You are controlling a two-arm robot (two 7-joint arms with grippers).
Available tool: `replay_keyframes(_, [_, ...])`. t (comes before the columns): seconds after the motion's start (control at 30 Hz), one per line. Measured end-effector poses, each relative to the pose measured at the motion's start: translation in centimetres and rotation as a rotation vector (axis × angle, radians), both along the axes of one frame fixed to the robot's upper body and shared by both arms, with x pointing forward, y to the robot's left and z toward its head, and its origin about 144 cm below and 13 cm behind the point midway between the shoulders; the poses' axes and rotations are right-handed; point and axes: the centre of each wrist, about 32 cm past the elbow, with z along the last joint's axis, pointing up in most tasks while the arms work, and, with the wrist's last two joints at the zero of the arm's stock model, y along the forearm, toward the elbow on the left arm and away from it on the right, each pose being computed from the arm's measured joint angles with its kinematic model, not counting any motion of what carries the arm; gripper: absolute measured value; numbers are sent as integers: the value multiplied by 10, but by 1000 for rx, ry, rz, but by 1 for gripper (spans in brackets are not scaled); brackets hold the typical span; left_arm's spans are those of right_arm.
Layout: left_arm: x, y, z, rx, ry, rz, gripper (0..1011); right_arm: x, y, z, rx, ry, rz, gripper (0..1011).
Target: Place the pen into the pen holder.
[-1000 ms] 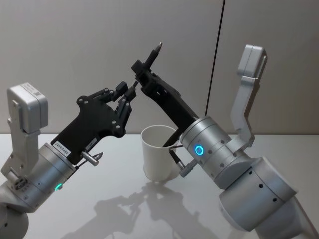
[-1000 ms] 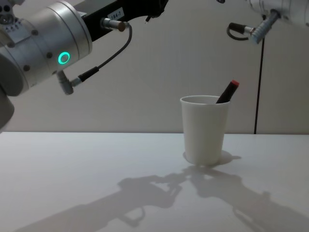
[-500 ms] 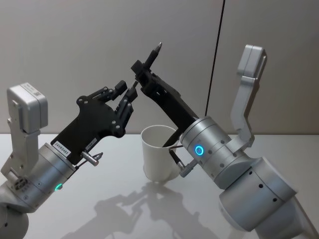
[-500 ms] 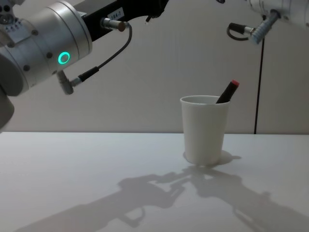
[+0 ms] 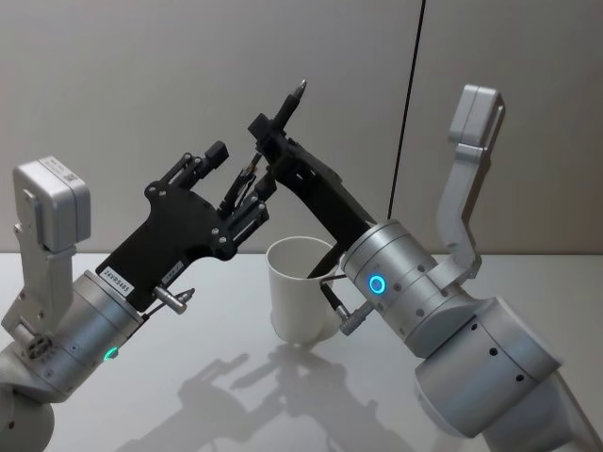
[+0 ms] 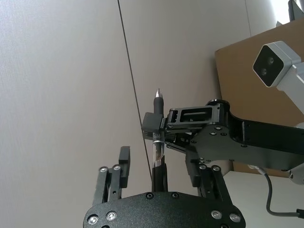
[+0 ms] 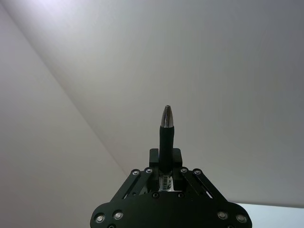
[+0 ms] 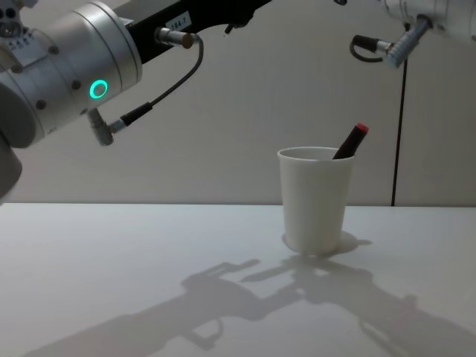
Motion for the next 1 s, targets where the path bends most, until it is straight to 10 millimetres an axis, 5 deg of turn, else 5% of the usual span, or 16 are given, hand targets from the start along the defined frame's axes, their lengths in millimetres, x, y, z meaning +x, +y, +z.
replay_keyframes(0.37, [0,0,0,0,0,0,999,2,-6,1,13,-53,-76,144])
replay_keyframes(1.0, [-2,4,2,1,-13,34,1003,5,-35,-6,31,-158,-326,144])
